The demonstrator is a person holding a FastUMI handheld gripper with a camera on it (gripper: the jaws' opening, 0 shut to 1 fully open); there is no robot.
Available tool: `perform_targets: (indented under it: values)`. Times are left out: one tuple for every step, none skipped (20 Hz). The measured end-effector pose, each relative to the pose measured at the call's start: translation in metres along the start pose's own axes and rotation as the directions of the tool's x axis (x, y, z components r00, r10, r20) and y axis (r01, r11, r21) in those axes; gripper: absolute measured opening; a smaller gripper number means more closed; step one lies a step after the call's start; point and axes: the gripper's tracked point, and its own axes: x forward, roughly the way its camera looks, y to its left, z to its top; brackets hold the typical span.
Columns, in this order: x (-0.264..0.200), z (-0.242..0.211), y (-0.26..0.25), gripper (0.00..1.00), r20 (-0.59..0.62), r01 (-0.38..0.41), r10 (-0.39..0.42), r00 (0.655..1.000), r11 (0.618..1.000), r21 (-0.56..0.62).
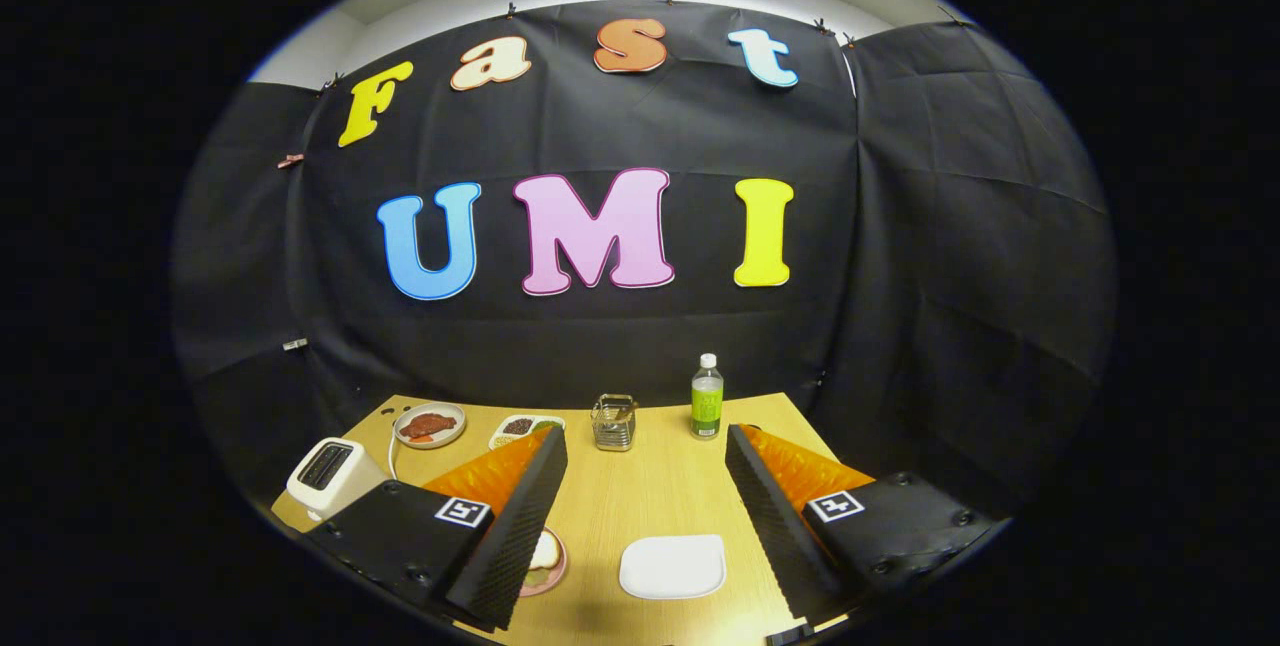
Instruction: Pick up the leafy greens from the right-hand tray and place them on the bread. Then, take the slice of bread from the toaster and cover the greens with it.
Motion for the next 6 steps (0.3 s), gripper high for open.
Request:
perform_targets:
  values:
    - [0.0001,0.0,0.0019,0.99,-0.004,-0.005,0.005,1.0,1.0,-0.006]
    - [0.0003,-0.0018,0.0011,0.99,-0.011,-0.004,0.004,1.0,1.0,-0.016]
    - [0.0024,-0.0018,0.0009,0.99,-0.015,-0.003,0.002,1.0,1.0,-0.025]
    - [0.0049,-0.0012,0.0018,0.99,-0.018,0.001,-0.001,1.0,1.0,-0.027]
    - [0.0068,0.0003,0.0046,0.99,-0.018,-0.003,0.003,1.0,1.0,-0.019]
    - [0.0087,0.0018,0.0076,0.99,-0.016,-0.008,0.007,1.0,1.0,-0.011]
